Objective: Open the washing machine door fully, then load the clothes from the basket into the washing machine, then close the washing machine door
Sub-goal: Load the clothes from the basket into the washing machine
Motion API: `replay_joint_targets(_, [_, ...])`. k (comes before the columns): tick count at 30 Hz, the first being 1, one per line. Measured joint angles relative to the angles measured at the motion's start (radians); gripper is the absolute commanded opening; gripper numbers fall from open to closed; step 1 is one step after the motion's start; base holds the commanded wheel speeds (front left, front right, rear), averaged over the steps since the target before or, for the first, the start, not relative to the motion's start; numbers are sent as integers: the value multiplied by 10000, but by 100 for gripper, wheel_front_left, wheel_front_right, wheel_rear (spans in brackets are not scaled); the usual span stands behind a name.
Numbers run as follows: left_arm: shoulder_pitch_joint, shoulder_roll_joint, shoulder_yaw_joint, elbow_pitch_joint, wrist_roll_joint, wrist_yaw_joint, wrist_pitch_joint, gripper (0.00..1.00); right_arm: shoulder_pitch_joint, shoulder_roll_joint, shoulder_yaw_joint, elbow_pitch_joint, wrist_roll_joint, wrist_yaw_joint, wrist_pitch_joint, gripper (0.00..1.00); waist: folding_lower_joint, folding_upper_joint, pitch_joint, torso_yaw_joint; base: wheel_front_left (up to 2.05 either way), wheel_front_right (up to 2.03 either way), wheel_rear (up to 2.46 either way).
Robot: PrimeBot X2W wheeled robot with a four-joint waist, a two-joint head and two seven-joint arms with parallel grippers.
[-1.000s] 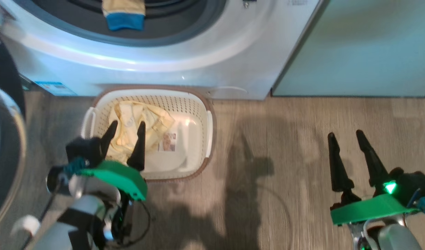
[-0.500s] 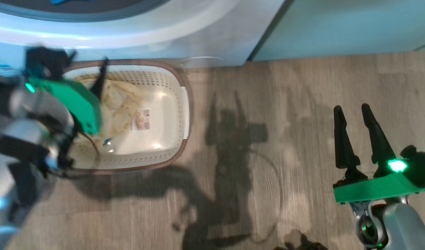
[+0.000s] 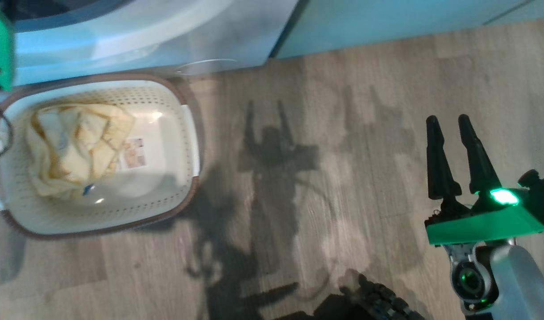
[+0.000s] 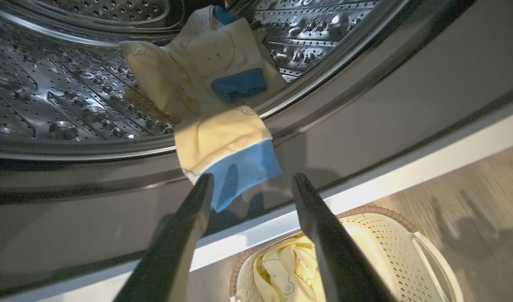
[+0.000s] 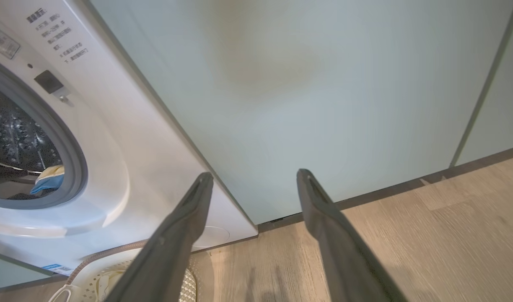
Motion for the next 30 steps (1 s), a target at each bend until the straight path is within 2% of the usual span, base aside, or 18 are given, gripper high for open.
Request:
replay_joint_targets(8, [-933,708,-169,966,105,-621,1164,100,2,2,209,-161,627,0,-2,100,-1,0,372,-925,0,0,0])
replay_joint_targets(19, [-1467,1287,-226,1873,242,-1014,1887,100,9,6,443,-176,980,0,0,100,-1,0,682,-1707,0,0,0])
replay_joint_targets(27, [-1569,1536,-169,2257,151,-1024,2253,99,8,8,522,-192,1078,0,0,100,-1,0,826,-1958,0,0,0])
replay_joint_targets(30, [-1570,1574,-155,2263,-15,-1026,2362,0,8,8,525,-190,1080,0,0,100,-1,0,862,-1989,0,0,0])
